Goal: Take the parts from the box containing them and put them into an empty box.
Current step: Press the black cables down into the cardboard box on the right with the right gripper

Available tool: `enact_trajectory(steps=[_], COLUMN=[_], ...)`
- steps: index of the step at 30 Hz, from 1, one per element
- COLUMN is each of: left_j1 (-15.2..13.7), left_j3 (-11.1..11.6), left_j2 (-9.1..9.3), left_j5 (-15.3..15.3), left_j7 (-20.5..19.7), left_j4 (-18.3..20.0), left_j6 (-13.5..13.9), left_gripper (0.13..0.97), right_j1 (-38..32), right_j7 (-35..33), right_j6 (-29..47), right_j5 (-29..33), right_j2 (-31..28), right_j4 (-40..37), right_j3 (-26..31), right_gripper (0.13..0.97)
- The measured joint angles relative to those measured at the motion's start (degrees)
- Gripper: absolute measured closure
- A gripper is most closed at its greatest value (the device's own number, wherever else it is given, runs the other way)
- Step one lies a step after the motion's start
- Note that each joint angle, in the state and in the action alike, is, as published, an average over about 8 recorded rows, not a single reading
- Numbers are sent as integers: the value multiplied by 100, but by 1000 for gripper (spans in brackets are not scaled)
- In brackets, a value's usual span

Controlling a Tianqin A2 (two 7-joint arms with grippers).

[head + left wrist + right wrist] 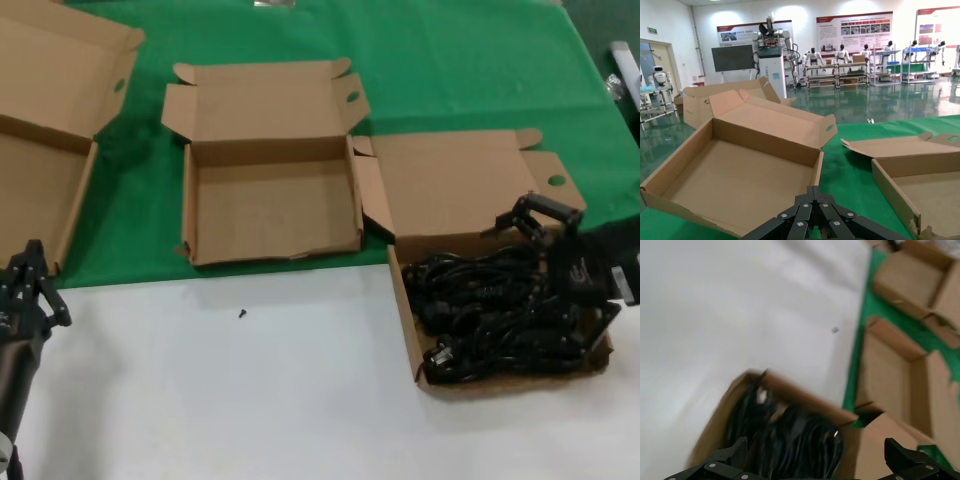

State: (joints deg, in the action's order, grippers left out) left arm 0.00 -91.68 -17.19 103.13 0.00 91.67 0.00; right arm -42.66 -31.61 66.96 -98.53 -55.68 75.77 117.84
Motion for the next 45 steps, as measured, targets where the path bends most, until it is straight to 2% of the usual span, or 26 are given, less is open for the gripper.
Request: enact_trajectory(steps=[11, 26, 34, 38, 45], left_j1=[0, 0, 0, 0, 0], left_j3=[0, 0, 0, 0, 0], left_j2=[0, 0, 0, 0, 0], left_j5=[-1, 0, 0, 0, 0], left_j7=[0, 0, 0, 0, -1], left_j4=[0, 0, 0, 0, 0], left_j6=[0, 0, 0, 0, 0], left_gripper=[954, 955, 955, 955, 955], right_j1=[-596, -666, -668, -662, -654], right_j7=[-1025, -1430, -1470, -1455, -1427], right_j6=[478, 509, 506, 509, 508], right_j5=[831, 1167, 1230, 1251, 1293], right_j2=[419, 639, 696, 713, 743], right_j4=[-937, -1433, -1567, -1595, -1616], right_j3=[159, 62, 1, -23, -43], right_gripper=[129, 153, 248, 248, 393])
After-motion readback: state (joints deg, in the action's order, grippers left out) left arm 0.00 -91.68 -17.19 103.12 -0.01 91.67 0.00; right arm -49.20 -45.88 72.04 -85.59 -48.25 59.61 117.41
